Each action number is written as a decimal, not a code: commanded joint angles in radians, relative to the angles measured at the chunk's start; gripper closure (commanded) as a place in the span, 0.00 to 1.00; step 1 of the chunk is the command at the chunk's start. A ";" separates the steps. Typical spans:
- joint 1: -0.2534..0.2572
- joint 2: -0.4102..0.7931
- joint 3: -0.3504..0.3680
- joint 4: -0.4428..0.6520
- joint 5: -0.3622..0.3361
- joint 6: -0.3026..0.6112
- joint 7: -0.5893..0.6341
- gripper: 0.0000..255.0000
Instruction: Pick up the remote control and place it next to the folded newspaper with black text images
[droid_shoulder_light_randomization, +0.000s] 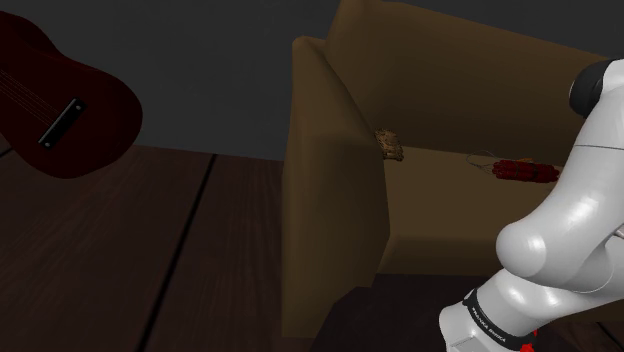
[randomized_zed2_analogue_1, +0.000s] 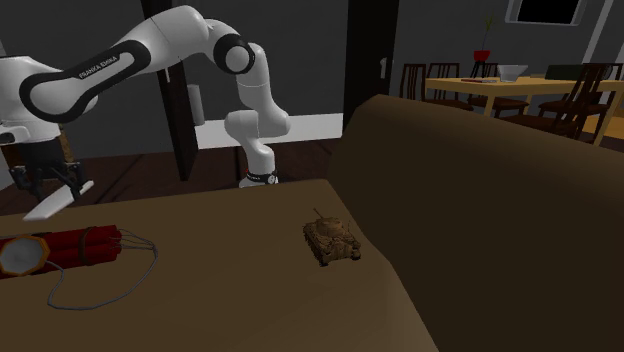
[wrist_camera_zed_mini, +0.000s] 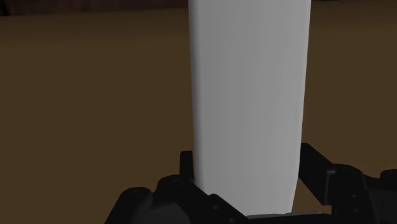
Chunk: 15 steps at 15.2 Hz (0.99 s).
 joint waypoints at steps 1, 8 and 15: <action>0.000 0.001 0.001 -0.001 0.001 0.002 -0.001 1.00; 0.000 0.000 0.001 -0.001 0.001 0.002 -0.001 0.00; 0.045 -0.062 -0.057 0.058 -0.070 -0.094 0.044 0.00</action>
